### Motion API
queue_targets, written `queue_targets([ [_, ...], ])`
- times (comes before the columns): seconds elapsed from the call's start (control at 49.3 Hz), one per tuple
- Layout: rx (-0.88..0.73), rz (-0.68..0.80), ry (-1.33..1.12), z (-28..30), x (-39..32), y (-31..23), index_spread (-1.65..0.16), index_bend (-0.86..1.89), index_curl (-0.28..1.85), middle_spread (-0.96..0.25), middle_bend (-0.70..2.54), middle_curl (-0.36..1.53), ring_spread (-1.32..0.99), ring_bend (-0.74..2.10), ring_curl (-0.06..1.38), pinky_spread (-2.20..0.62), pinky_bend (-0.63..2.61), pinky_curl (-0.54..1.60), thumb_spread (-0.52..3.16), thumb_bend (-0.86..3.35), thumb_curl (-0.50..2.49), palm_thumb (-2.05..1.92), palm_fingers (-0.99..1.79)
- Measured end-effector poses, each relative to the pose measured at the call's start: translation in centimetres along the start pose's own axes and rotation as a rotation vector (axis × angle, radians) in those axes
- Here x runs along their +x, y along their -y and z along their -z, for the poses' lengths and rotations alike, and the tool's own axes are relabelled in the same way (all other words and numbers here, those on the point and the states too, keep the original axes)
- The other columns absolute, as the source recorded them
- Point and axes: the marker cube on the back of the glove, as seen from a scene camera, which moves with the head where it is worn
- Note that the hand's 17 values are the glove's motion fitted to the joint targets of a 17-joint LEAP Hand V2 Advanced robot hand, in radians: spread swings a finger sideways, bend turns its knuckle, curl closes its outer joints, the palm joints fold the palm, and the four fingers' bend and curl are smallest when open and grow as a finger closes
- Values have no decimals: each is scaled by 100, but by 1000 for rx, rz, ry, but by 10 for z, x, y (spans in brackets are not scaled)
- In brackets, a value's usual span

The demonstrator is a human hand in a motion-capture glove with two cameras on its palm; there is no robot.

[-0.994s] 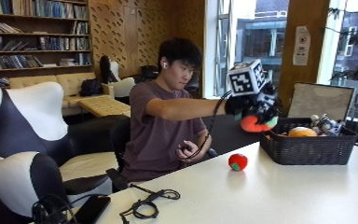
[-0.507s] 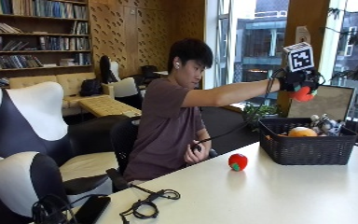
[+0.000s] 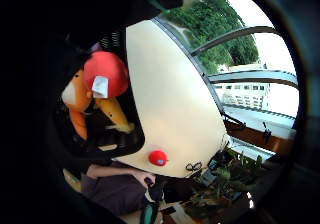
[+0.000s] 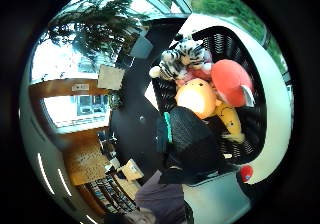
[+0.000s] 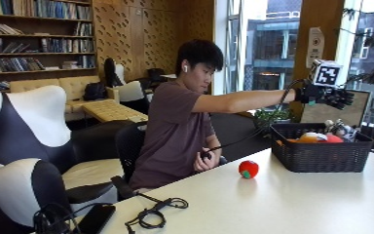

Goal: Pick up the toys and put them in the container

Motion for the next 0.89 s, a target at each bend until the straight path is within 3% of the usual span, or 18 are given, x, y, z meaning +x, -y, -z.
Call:
queue_targets([
  [0.041,8,131,86,10,-2,-11,-29,7,48,2,9,47,-2,42,46,2,102,46,114,-4,66,1,-45],
  [0.101,20,175,120,22,9,-26,-28,6,44,4,8,44,0,37,43,3,98,44,118,-3,62,0,-42],
  [0.183,21,136,77,31,37,-42,-27,7,40,5,7,39,3,33,41,5,94,41,122,-3,57,-2,-39],
  [0.284,22,-110,-103,37,82,-63,-26,7,35,5,7,34,5,30,40,6,90,39,125,-2,53,-1,-36],
  [0.406,35,-21,-60,47,120,-101,-25,7,30,5,8,30,6,27,39,7,88,38,128,-2,48,-1,-33],
  [0.487,40,-106,-119,46,152,-124,-25,7,28,5,8,27,7,26,39,7,85,37,129,-2,46,-1,-32],
  [0.568,42,-64,-75,42,170,-149,-25,8,26,4,8,25,7,26,39,7,84,36,129,-2,44,0,-30],
  [0.669,49,167,-36,25,187,-185,-25,8,24,3,9,23,7,25,39,7,83,36,130,-2,42,-1,-29],
  [0.771,53,198,-75,-11,208,-206,-25,9,22,2,10,22,7,25,39,7,82,36,130,-2,40,-1,-27],
  [0.892,37,-42,-55,-83,214,-213,-25,8,20,0,12,21,6,30,40,7,86,36,132,-1,39,1,-19],
])
